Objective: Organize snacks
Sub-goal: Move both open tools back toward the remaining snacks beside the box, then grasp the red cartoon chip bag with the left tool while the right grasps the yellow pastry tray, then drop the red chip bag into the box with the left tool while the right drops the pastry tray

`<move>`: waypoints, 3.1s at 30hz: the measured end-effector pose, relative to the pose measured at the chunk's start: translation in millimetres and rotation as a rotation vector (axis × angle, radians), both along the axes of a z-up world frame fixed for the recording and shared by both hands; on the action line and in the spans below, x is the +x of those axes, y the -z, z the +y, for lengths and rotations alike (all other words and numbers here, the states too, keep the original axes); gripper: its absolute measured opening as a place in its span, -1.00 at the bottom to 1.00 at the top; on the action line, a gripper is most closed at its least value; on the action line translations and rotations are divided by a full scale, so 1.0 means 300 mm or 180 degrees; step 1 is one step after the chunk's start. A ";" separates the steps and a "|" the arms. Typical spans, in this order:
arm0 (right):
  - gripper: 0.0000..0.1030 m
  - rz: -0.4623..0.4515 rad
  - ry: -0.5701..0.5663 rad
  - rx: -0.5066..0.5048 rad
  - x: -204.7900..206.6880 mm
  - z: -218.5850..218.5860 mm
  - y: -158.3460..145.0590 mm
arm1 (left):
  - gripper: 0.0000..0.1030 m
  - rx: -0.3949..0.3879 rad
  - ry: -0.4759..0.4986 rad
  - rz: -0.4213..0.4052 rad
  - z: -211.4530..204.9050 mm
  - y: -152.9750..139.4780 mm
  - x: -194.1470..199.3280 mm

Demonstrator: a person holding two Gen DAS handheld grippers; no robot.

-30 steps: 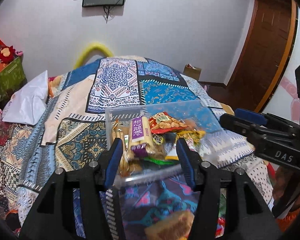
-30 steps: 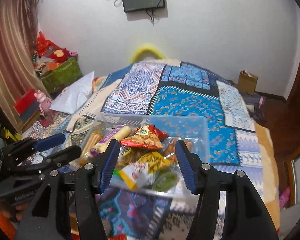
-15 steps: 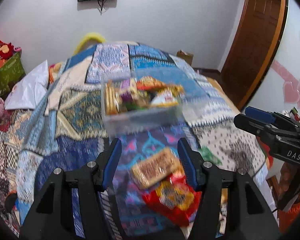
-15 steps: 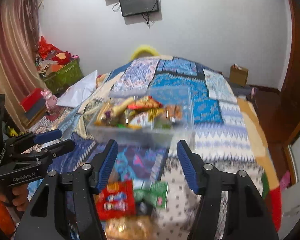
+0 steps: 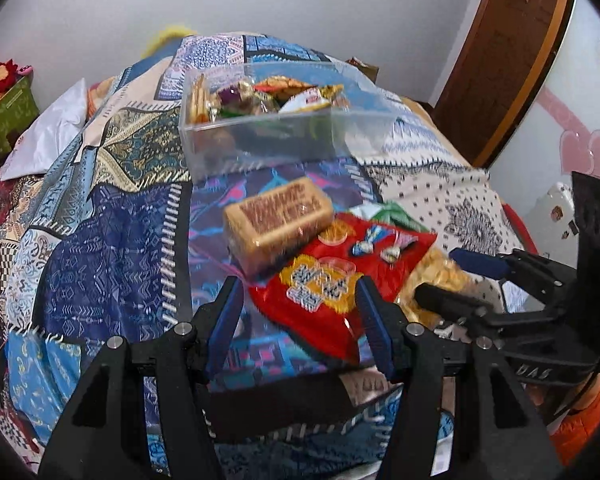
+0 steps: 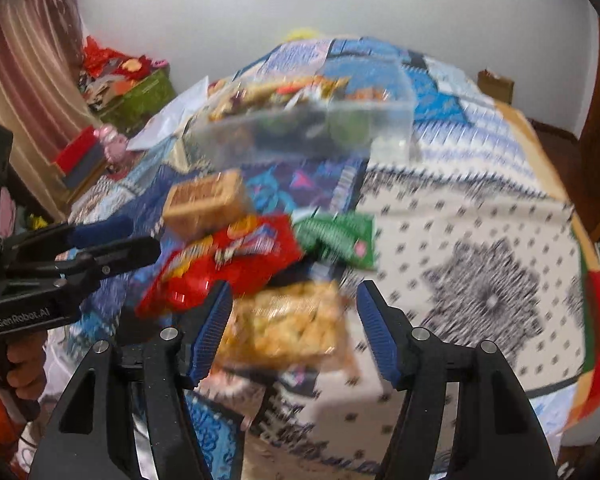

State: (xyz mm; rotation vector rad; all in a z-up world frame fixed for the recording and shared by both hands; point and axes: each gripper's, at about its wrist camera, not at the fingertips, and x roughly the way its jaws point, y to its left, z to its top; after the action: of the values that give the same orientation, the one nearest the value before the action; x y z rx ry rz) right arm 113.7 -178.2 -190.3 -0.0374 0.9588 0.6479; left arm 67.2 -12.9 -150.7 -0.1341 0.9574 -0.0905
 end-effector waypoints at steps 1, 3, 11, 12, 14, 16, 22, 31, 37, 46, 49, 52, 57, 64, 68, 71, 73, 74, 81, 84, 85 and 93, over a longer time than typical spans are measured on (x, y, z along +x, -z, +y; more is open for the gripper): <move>0.25 0.0019 -0.0024 -0.0020 -0.008 0.009 0.012 | 0.12 0.0021 0.0023 0.0018 -0.007 0.007 -0.006; 0.44 -0.0021 -0.0037 -0.0051 -0.022 0.022 0.028 | 0.12 0.0060 0.0053 0.0043 -0.019 0.016 -0.012; 0.45 -0.0010 -0.0139 -0.0069 -0.024 0.026 0.066 | 0.12 0.0138 0.0199 0.0120 -0.076 0.038 0.003; 0.45 0.0007 -0.0109 -0.0017 -0.020 0.011 0.065 | 0.12 0.0140 0.0213 0.0134 -0.083 0.040 0.007; 0.44 -0.0030 -0.0051 -0.0025 -0.017 -0.010 0.060 | 0.27 0.0094 0.0233 0.0169 -0.090 0.046 0.023; 0.43 -0.0085 0.0018 -0.0061 -0.013 -0.039 0.053 | 0.27 0.0063 0.0286 0.0243 -0.101 0.058 0.048; 0.43 -0.0066 0.0319 0.0077 0.025 -0.162 0.027 | 0.29 0.0309 0.0388 0.0402 -0.164 0.119 0.108; 0.43 -0.0047 0.0474 0.0214 0.033 -0.247 -0.002 | 0.54 0.0454 0.0307 0.0383 -0.217 0.165 0.180; 0.43 -0.0073 0.0473 0.0249 0.043 -0.237 -0.012 | 0.05 0.0451 0.0219 0.0183 -0.191 0.148 0.170; 0.43 -0.0179 0.0495 0.0327 0.071 -0.222 -0.068 | -0.37 0.0331 0.0261 -0.0175 -0.172 0.028 0.108; 0.43 -0.0235 0.0509 0.0341 0.082 -0.217 -0.093 | -0.46 0.0267 0.0248 -0.0274 -0.162 -0.014 0.097; 0.43 -0.0286 0.0521 0.0368 0.098 -0.211 -0.120 | -0.56 0.0168 0.0219 -0.0340 -0.144 -0.053 0.099; 0.43 -0.0395 0.0514 0.0397 0.126 -0.190 -0.166 | -0.56 0.0043 0.0126 -0.0475 -0.100 -0.116 0.108; 0.43 -0.0544 0.0486 0.0438 0.178 -0.154 -0.225 | -0.56 -0.0018 -0.0012 -0.0734 -0.038 -0.219 0.145; 0.43 -0.0620 0.0458 0.0447 0.218 -0.124 -0.252 | -0.56 0.0019 -0.0078 -0.0874 -0.014 -0.264 0.184; 0.43 -0.0665 0.0443 0.0454 0.260 -0.098 -0.270 | -0.56 0.0040 -0.0124 -0.0969 0.002 -0.294 0.226; 0.43 -0.0697 0.0431 0.0450 0.285 -0.083 -0.280 | -0.56 0.0050 -0.0149 -0.1023 0.015 -0.309 0.254; 0.43 -0.0713 0.0427 0.0450 0.302 -0.073 -0.286 | -0.56 0.0046 -0.0156 -0.1043 0.020 -0.315 0.271; 0.43 -0.0784 0.0401 0.0418 0.421 -0.013 -0.304 | -0.56 0.0058 -0.0230 -0.1066 0.059 -0.316 0.420; 0.43 -0.0784 0.0390 0.0408 0.478 0.012 -0.305 | -0.56 0.0078 -0.0270 -0.1058 0.074 -0.299 0.484; 0.43 -0.0784 0.0387 0.0401 0.493 0.021 -0.304 | -0.56 0.0089 -0.0290 -0.1051 0.080 -0.290 0.508; 0.43 -0.0686 0.0351 0.0334 0.632 0.099 -0.257 | -0.56 0.0181 -0.0438 -0.1003 0.117 -0.217 0.655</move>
State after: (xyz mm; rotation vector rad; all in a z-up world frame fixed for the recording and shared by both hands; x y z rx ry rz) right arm 303.2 -148.5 -113.3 0.0380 0.7132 0.5786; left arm 263.9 22.2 -85.4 -0.1283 0.6336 0.0420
